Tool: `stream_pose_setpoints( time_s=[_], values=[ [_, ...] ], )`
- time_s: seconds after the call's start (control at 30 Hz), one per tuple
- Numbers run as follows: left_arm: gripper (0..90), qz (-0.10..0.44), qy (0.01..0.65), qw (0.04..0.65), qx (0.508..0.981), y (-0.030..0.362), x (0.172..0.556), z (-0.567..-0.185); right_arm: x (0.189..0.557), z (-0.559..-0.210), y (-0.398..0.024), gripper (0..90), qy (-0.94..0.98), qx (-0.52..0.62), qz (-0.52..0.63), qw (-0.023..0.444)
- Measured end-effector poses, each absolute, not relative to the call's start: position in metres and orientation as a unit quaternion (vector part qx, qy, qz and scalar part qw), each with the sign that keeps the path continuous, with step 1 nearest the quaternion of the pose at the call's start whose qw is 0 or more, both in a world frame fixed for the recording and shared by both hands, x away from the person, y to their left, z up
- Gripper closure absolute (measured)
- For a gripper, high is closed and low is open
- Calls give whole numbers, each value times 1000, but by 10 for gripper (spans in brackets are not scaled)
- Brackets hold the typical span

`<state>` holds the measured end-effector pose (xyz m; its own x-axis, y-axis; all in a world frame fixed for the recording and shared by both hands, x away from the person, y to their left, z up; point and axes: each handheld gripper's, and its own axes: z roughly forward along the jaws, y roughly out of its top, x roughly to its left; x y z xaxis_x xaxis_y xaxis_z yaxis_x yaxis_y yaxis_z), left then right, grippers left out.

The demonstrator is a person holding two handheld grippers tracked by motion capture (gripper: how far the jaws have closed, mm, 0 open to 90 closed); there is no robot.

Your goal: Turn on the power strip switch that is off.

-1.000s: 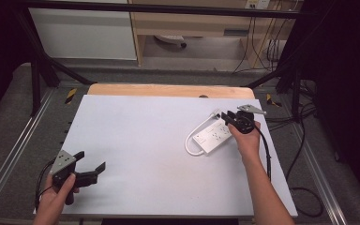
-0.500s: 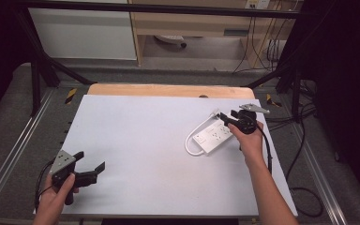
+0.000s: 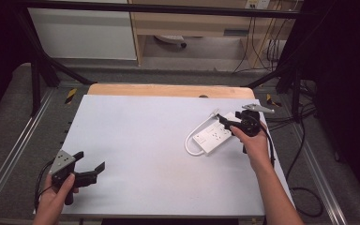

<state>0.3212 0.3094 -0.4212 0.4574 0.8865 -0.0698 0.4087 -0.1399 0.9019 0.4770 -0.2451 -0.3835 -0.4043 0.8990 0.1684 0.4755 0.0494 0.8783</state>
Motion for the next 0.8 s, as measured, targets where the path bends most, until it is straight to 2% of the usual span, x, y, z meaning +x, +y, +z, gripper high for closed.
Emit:
stream_pose_setpoints(
  time_s=[0.17,0.8],
  values=[
    [62,253,454,473,711,310,321,-421,463,-375,-245,67,689,493,479,231],
    [62,256,456,473,709,310,320,-420,396,-359,-262,24,687,446,513,255]
  ],
)
